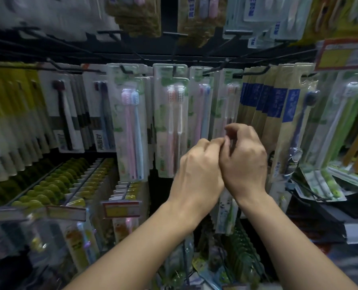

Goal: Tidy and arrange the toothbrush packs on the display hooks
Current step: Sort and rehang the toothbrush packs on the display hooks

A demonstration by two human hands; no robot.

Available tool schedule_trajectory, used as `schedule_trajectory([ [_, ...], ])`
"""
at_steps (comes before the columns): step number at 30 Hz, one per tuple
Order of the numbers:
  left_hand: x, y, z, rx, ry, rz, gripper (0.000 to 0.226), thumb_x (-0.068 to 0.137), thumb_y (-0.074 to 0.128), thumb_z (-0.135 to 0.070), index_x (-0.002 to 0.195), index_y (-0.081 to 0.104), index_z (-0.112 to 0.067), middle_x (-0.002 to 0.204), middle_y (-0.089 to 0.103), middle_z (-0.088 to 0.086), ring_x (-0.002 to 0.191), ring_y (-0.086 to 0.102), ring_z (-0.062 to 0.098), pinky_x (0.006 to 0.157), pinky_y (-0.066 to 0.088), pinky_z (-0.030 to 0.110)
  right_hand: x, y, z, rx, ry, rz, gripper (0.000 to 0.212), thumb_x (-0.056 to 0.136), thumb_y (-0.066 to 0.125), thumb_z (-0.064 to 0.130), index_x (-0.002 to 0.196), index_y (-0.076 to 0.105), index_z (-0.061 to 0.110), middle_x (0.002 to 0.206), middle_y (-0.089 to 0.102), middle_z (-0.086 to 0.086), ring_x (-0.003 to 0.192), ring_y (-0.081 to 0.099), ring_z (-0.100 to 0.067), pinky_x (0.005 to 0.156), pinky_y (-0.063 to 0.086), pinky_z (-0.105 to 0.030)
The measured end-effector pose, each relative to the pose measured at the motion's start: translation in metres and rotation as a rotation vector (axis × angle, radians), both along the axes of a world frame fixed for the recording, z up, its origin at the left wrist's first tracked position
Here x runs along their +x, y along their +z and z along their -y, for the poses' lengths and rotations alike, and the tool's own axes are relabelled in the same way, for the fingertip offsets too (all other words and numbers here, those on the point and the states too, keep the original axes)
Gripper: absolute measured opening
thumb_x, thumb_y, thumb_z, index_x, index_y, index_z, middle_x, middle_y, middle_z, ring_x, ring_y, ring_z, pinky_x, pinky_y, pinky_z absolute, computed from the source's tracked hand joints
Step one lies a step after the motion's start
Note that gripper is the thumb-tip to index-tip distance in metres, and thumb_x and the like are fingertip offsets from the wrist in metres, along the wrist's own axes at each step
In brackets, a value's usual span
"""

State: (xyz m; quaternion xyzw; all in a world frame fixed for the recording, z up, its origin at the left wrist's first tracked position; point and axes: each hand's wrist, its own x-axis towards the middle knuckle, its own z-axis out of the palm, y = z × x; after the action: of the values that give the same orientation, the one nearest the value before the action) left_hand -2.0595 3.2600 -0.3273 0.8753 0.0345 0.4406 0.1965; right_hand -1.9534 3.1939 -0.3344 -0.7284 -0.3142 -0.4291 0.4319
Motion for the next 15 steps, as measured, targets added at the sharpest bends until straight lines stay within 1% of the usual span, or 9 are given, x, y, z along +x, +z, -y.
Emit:
schedule_trajectory([
  [3, -0.015, -0.002, -0.012, 0.067, 0.012, 0.063, 0.053, 0.096, 0.033, -0.025, 0.137, 0.063, -0.014, 0.11, 0.066, 0.005, 0.097, 0.067, 0.026, 0.086, 0.058, 0.042, -0.015, 0.003, -0.003, 0.027, 0.046, 0.029, 0.019, 0.097, 0.06, 0.014, 0.116, 0.065, 0.01, 0.107, 0.066, -0.005, 0.091, 0.065, -0.021, 0.076, 0.053, -0.036],
  [6, -0.029, -0.005, -0.03, 0.084, 0.015, 0.133, 0.035, 0.097, 0.047, -0.009, 0.124, 0.069, -0.012, 0.105, 0.065, 0.004, 0.093, 0.065, 0.025, 0.08, 0.056, 0.043, -0.031, 0.004, -0.008, 0.042, 0.095, 0.035, 0.016, 0.097, 0.063, 0.014, 0.113, 0.066, 0.01, 0.104, 0.066, -0.004, 0.089, 0.065, -0.019, 0.077, 0.054, -0.035],
  [8, -0.039, -0.009, -0.043, 0.103, 0.042, 0.175, 0.029, 0.094, 0.057, -0.001, 0.118, 0.071, -0.011, 0.104, 0.066, 0.004, 0.091, 0.065, 0.023, 0.077, 0.056, 0.041, -0.039, 0.002, -0.011, 0.028, 0.115, 0.024, 0.015, 0.097, 0.064, 0.016, 0.112, 0.066, 0.01, 0.102, 0.065, -0.004, 0.085, 0.064, -0.018, 0.075, 0.055, -0.035],
  [13, -0.061, -0.028, -0.07, 0.08, 0.133, 0.266, 0.02, 0.092, 0.061, 0.0, 0.106, 0.071, -0.011, 0.098, 0.066, 0.0, 0.085, 0.063, 0.016, 0.075, 0.053, 0.03, -0.048, -0.006, -0.022, -0.005, 0.104, -0.034, 0.018, 0.099, 0.064, 0.024, 0.113, 0.065, 0.013, 0.103, 0.064, -0.001, 0.081, 0.061, -0.015, 0.073, 0.053, -0.034],
  [15, -0.065, -0.031, -0.077, 0.061, 0.162, 0.279, 0.019, 0.092, 0.062, 0.0, 0.104, 0.071, -0.011, 0.097, 0.066, -0.001, 0.084, 0.063, 0.015, 0.073, 0.053, 0.03, -0.051, -0.009, -0.028, -0.022, 0.104, -0.059, 0.021, 0.1, 0.062, 0.027, 0.115, 0.064, 0.013, 0.104, 0.064, -0.002, 0.079, 0.061, -0.017, 0.072, 0.051, -0.034],
])
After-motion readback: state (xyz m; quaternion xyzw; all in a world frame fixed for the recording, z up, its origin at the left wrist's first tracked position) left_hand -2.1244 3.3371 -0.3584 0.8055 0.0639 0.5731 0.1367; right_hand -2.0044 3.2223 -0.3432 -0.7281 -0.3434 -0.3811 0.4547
